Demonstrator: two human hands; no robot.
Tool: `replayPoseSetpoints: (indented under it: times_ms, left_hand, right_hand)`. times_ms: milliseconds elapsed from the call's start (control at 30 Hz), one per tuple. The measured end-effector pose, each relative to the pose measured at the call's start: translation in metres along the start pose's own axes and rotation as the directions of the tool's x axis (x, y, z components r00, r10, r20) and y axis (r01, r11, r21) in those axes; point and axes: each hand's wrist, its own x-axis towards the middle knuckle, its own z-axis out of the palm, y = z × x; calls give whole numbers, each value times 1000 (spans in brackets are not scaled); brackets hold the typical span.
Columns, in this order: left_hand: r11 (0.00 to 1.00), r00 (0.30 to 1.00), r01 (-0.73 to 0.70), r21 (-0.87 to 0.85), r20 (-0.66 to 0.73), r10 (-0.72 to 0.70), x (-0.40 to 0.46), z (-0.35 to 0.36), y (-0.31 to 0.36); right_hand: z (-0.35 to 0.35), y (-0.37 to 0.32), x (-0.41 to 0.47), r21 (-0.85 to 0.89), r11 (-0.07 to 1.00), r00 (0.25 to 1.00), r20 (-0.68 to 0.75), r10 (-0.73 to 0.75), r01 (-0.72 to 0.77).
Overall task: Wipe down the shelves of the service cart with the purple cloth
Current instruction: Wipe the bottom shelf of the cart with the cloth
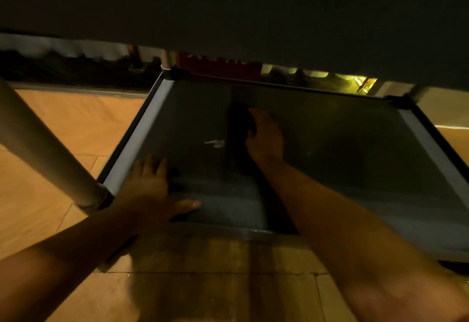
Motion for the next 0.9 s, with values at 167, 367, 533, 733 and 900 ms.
replayPoseSetpoints:
  times_ms: [167,367,533,733,900]
  left_hand:
    - [992,996,26,120,-84,-16,-3,27,-5]
    - [987,999,-4,158,-49,12,5,32,-12]
    - [992,925,-112,51,-358,123,-46,32,-27]
    - [983,919,-155,102,-351,181,-79,61,-41]
    - [983,917,-133,129,-361,172,-76,57,-41]
  right_hand:
    - [-4,38,9,-83,960,962,-80,260,-267]
    - [44,-37,2,113,986,993,21,120,-122]
    - [70,-89,-35,151,982,959,244,-146,111]
    - [59,-112,-79,255,958,905,365,-218,128]
    - [42,-112,-128,248,914,796,452,-403,322]
